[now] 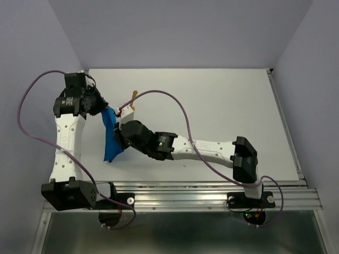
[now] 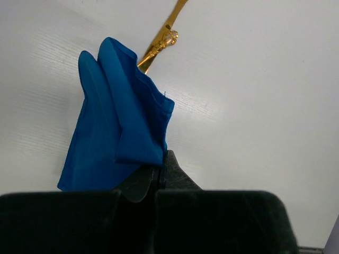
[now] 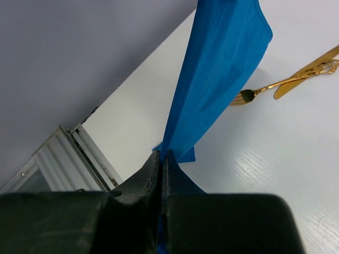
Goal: Fold the napkin into a case and place the utensils inside
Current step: Turn over the upper triangle folded napkin at the center of the board.
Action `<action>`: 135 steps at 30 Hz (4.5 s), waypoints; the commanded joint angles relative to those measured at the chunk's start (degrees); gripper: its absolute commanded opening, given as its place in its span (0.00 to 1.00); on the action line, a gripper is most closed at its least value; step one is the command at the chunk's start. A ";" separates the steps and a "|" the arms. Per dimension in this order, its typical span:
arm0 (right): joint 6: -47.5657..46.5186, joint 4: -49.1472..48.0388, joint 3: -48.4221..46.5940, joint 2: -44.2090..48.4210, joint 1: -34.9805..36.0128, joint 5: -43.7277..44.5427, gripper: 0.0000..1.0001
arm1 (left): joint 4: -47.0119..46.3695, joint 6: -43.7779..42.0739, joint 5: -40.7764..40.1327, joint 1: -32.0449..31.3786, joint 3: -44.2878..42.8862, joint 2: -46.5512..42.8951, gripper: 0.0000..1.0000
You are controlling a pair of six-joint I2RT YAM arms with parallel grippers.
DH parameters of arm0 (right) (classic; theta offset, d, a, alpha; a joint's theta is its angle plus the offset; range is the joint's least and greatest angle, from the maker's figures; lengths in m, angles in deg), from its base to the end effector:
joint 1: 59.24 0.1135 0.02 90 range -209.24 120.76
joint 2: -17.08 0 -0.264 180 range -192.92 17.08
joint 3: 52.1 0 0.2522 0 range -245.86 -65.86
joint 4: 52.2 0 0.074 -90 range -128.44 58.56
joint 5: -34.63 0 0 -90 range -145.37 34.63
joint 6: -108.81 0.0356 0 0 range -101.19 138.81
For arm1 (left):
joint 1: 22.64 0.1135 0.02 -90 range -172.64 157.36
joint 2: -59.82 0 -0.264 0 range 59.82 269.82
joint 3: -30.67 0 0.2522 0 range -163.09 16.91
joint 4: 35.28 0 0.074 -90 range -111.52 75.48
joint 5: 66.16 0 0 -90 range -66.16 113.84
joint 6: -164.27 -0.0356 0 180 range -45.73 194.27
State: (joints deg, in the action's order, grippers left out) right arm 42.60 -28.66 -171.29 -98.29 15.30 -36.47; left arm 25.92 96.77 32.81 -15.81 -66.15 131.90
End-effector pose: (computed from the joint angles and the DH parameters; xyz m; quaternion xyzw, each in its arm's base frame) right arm 0.1407 0.4655 0.3325 -0.2603 0.7693 0.3418 0.4728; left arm 0.2545 0.0249 0.4054 -0.1913 0.8700 -0.1304 0.4353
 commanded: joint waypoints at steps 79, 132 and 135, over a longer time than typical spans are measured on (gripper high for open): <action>14.00 -2.40 65.17 30.38 -13.37 -4.66 0.01 | -33.29 9.84 -18.11 -35.39 -6.67 37.70 0.00; 14.35 -2.76 66.23 40.40 -23.21 -1.83 0.72 | -28.73 8.96 -18.72 -41.55 -11.33 31.91 0.56; 14.79 -2.40 63.87 40.05 -27.16 -10.16 0.65 | -26.61 8.96 -19.17 -41.46 -10.02 28.67 0.56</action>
State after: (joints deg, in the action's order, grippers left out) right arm 55.76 -33.27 -103.32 -58.89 -8.59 -36.98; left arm -2.97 106.89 16.31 -57.41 -74.61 167.79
